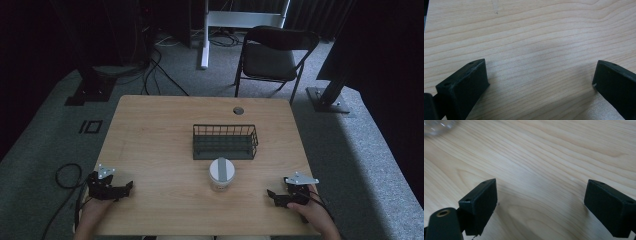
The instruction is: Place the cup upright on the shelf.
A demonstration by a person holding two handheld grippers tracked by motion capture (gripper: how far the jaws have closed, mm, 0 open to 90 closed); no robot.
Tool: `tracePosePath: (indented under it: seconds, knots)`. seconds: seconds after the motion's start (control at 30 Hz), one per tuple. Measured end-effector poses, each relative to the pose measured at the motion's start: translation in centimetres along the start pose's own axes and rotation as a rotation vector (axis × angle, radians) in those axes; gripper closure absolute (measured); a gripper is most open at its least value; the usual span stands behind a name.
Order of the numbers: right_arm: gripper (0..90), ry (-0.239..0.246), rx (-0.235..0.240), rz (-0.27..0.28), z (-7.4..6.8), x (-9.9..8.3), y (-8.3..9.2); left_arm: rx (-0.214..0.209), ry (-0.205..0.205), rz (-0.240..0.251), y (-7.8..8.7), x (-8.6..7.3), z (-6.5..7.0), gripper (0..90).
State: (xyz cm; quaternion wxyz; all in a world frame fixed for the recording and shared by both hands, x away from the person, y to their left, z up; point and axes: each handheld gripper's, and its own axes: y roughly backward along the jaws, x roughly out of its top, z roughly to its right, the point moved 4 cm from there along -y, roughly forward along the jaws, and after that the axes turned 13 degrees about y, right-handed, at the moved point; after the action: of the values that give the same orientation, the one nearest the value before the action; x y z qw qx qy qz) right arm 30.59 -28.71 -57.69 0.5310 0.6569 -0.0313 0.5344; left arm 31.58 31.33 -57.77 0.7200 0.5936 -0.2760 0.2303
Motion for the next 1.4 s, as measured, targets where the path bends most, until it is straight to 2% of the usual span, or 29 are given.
tracePosePath:
  seconds: [0.43,0.93,1.4]
  knots:
    - [11.1,0.055,0.038,0.028,-1.4,2.0,-0.4,0.0,0.0,0.0,0.0,0.0,0.0,0.1]
    - [11.1,0.124,0.123,0.055,-4.0,4.2,-2.0,0.0,0.0,0.0,0.0,0.0,0.0,0.1]
    - [11.1,0.172,0.178,0.082,-6.0,5.9,-3.3,0.0,0.0,0.0,0.0,0.0,0.0,0.1]
